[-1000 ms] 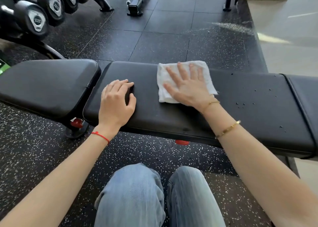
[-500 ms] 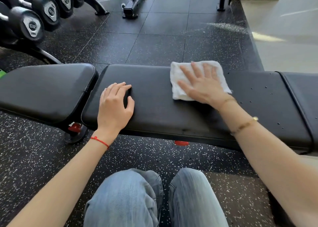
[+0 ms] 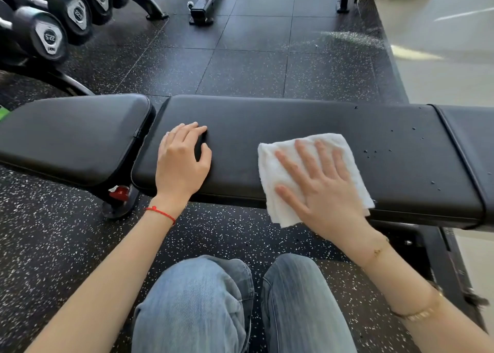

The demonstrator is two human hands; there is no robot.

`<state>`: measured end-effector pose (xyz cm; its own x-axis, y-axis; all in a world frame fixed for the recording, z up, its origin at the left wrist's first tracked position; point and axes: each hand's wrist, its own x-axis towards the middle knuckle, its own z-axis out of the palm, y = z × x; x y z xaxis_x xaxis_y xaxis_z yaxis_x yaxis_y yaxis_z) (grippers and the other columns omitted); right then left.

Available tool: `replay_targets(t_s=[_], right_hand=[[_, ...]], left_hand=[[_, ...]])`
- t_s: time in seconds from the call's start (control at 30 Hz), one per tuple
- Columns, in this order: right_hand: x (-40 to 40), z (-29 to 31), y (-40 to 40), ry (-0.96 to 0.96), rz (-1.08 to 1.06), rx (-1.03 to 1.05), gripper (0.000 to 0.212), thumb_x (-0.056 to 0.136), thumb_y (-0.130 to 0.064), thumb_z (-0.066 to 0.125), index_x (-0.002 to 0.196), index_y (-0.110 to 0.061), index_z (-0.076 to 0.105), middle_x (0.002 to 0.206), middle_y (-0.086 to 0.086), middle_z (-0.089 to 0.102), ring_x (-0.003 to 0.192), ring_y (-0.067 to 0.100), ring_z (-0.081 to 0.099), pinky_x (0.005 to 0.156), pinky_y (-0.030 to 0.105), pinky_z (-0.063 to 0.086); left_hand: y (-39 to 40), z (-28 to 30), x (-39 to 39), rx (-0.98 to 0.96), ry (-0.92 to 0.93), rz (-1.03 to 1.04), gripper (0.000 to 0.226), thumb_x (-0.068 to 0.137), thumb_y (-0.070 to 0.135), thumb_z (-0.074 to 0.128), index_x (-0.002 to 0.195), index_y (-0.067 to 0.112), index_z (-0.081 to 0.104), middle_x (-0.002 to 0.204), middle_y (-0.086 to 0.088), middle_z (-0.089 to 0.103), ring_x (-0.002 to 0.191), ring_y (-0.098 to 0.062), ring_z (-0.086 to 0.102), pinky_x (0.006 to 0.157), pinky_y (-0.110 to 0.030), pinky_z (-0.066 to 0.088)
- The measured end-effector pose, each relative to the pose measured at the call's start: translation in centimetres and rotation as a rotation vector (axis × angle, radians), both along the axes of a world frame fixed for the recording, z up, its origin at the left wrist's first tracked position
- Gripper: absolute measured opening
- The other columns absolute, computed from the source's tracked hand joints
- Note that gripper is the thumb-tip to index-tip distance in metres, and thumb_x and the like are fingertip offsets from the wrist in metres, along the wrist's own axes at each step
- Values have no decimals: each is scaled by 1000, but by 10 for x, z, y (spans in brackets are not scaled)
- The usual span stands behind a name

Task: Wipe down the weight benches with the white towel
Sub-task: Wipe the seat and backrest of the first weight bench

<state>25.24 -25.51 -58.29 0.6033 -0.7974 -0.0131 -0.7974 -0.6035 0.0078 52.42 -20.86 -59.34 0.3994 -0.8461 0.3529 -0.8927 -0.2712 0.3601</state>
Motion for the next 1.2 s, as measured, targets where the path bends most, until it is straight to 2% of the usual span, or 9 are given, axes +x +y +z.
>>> replay_targets(t_s=[0.23, 0.33, 0.43, 0.53, 0.7, 0.83, 1.0, 1.1, 1.2], right_hand=[[51, -3, 22, -48, 43, -25, 64, 98, -63, 11, 156, -38, 11, 165, 5, 13, 149, 42, 7, 119, 57, 4], [23, -8, 25, -44, 73, -75, 63, 99, -64, 14, 156, -37, 13, 164, 5, 16, 149, 40, 11, 119, 56, 11], [-17, -10, 20, -69, -7, -75, 63, 99, -66, 18, 155, -39, 17, 163, 4, 19, 149, 38, 14, 119, 55, 14], [-13, -4, 5, -86, -74, -25, 62, 97, -66, 17, 154, -43, 17, 163, 2, 17, 148, 39, 12, 120, 55, 9], [51, 2, -10, -120, -26, 41, 59, 98, -63, 19, 154, -47, 8, 166, -2, 2, 150, 38, -6, 119, 55, -9], [23, -3, -16, -129, 48, 37, 61, 95, -66, 11, 153, -48, 2, 166, -2, 0, 151, 33, -7, 120, 53, -7], [-3, 0, -80, -140, -134, 135, 61, 94, -68, 16, 151, -52, 4, 166, -3, -3, 151, 31, -10, 119, 48, -15], [27, 4, -119, -148, -195, 174, 60, 96, -66, 20, 152, -50, 6, 166, -1, -4, 150, 38, -9, 117, 53, -14], [74, 5, -119, -116, -113, 183, 61, 96, -66, 19, 153, -49, 6, 166, -1, -5, 149, 39, -11, 117, 56, -15]], left_hand=[[2, 2, -3, 7, 9, 0, 40, 95, 20, 53, 133, 13, 60, 142, -6, 56, 137, -26, 45, 118, -46, 30], [3, 3, -1, 8, 12, -9, 40, 96, 22, 53, 134, 14, 60, 143, -5, 56, 138, -25, 44, 119, -45, 29], [4, 4, -1, 21, 5, -5, 40, 96, 22, 53, 134, 15, 59, 144, -5, 55, 138, -25, 44, 120, -45, 28], [1, 4, -4, 37, -12, 1, 40, 95, 19, 52, 134, 12, 59, 144, -7, 55, 138, -27, 43, 120, -45, 28], [0, 5, -6, 52, 5, 4, 40, 96, 17, 52, 134, 10, 58, 144, -9, 54, 139, -28, 43, 119, -46, 28], [-3, 8, -13, 50, 18, -29, 39, 95, 21, 53, 132, 11, 60, 141, -7, 57, 136, -25, 46, 117, -43, 32], [-10, 5, -29, 60, -12, -60, 41, 96, 24, 53, 134, 12, 58, 143, -7, 54, 137, -26, 43, 118, -45, 30], [-11, 2, -31, 57, -23, -47, 41, 96, 23, 52, 134, 11, 57, 144, -8, 53, 138, -27, 42, 118, -46, 29], [-11, 1, -31, 46, -22, -46, 40, 95, 23, 52, 134, 12, 57, 142, -7, 54, 137, -27, 43, 118, -46, 30]])
